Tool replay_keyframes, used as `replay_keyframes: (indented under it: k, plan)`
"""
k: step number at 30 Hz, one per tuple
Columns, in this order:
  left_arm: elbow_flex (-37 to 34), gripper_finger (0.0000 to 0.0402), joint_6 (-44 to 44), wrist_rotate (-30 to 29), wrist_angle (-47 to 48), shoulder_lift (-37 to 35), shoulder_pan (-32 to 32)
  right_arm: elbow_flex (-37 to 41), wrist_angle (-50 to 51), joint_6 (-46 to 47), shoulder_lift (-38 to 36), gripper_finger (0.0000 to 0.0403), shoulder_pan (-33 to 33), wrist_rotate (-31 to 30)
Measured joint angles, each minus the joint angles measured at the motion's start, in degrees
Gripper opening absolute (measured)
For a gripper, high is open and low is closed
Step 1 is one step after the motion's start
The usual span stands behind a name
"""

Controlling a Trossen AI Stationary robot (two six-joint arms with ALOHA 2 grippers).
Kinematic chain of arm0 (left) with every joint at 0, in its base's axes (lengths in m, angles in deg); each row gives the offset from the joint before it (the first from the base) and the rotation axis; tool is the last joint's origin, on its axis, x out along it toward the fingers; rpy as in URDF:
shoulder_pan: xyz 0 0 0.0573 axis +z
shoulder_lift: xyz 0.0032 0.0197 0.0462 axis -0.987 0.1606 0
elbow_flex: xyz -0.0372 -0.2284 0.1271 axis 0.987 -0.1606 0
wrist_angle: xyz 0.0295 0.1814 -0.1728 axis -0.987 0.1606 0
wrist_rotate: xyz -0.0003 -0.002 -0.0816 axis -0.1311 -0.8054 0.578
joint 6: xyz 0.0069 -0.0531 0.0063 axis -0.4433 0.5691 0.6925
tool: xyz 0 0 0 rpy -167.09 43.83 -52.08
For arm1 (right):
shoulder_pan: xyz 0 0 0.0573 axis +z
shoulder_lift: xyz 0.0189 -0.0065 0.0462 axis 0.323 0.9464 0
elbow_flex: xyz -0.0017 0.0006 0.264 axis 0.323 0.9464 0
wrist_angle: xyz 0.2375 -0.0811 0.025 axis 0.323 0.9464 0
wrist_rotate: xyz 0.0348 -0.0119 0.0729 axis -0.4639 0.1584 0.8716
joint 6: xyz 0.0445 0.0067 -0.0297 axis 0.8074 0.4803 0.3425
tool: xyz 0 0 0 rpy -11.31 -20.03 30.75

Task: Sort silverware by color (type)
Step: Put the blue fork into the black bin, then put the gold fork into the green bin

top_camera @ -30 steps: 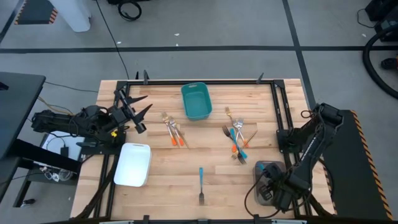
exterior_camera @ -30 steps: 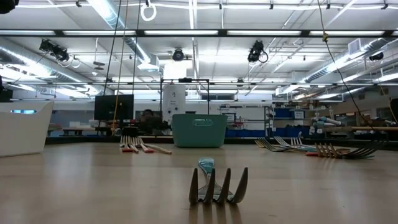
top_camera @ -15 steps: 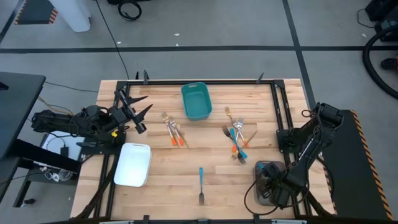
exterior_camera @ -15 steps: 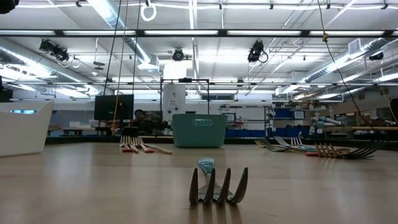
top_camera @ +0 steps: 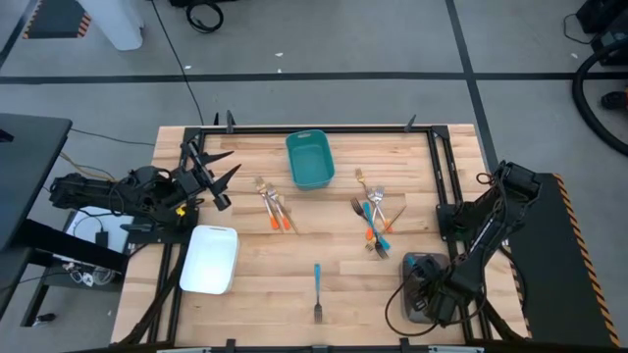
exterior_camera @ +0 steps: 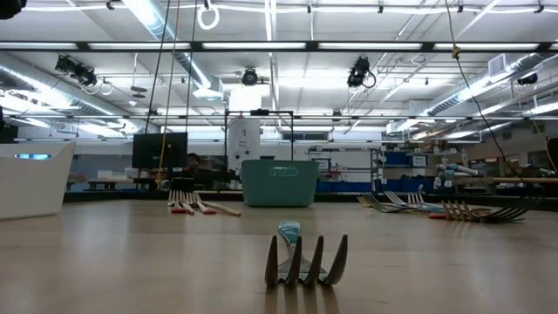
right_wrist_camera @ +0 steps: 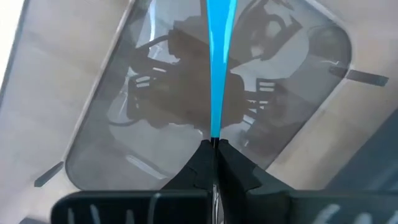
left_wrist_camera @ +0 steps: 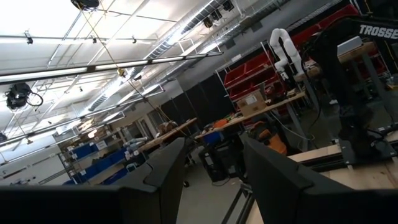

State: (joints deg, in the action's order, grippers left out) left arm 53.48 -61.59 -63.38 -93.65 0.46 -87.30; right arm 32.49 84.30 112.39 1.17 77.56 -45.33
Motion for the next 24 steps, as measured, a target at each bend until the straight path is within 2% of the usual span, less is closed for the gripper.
replay_keyframes:
  k: [7, 18, 24]
  plan:
    - [0.02, 0.0172, 0.02, 0.0, 0.04, 0.0, 0.0, 1.68, -2.29, 1.19, 0.0, 0.0026, 0.0, 1.02]
    - [0.02, 0.0172, 0.07, 0.0, 0.15, 0.0, 0.0, 1.25, -1.79, -0.45, 0.0, 0.0116, -1.19, 4.46]
    - [0.02, 0.0172, 0.09, 0.0, 0.15, 0.0, 0.0, -2.13, 2.31, -5.09, -0.02, 0.0137, -3.46, 5.26]
